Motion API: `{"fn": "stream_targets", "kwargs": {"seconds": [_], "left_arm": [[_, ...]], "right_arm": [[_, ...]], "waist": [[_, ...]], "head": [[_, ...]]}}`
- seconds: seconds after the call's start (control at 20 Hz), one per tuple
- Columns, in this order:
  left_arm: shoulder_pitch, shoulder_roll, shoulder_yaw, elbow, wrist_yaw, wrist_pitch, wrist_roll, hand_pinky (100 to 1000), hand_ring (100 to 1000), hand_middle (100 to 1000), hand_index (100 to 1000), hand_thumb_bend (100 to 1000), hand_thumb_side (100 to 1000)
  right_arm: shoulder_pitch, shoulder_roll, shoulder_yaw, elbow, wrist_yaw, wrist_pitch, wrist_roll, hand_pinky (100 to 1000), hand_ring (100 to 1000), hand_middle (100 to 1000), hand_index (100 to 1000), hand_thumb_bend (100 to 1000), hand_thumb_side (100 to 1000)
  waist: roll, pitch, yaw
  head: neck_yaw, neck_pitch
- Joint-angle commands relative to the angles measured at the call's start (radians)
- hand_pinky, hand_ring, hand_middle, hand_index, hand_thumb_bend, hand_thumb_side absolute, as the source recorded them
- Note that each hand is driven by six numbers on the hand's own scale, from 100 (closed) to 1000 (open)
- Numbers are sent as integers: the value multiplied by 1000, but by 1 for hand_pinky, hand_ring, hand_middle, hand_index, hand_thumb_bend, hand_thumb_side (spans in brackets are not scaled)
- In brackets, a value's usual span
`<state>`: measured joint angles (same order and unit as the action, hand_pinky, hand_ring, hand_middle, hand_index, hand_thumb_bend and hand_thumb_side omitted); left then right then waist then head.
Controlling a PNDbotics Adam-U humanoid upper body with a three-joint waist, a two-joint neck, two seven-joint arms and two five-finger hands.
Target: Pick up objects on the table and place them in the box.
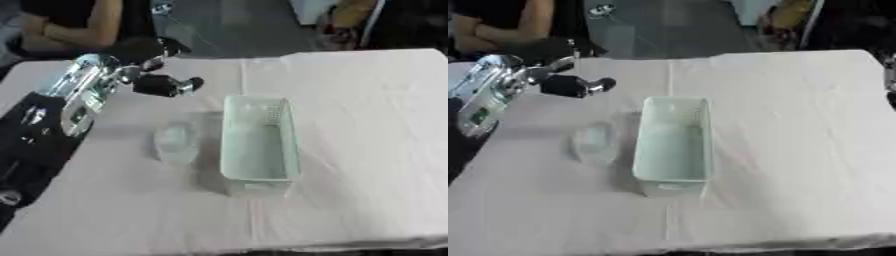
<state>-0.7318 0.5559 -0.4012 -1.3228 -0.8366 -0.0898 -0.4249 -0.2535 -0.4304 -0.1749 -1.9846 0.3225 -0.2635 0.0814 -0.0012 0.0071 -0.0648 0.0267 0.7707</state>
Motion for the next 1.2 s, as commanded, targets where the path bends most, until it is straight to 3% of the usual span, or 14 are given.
{"fn": "stream_targets", "kwargs": {"seconds": [0.05,0.35,1.2], "left_arm": [[-17,-2,-11,8,-11,-16,-19,825,897,894,972,977,1000],[2,-29,-18,55,-31,-29,-13,823,891,889,967,977,1000],[34,-67,39,205,-86,-43,52,810,882,885,949,990,1000]], "right_arm": [[-14,-10,-2,-15,-4,-1,4,706,884,984,1000,100,613],[-15,-10,-2,-15,-5,-2,5,706,885,984,1000,100,612],[-15,-7,-2,-15,-10,-4,5,705,885,985,1000,100,615]], "waist": [[0,-8,-1],[-2,-7,-1],[-6,-1,-2]], "head": [[-2,-1],[-3,-1],[-6,-1]]}}
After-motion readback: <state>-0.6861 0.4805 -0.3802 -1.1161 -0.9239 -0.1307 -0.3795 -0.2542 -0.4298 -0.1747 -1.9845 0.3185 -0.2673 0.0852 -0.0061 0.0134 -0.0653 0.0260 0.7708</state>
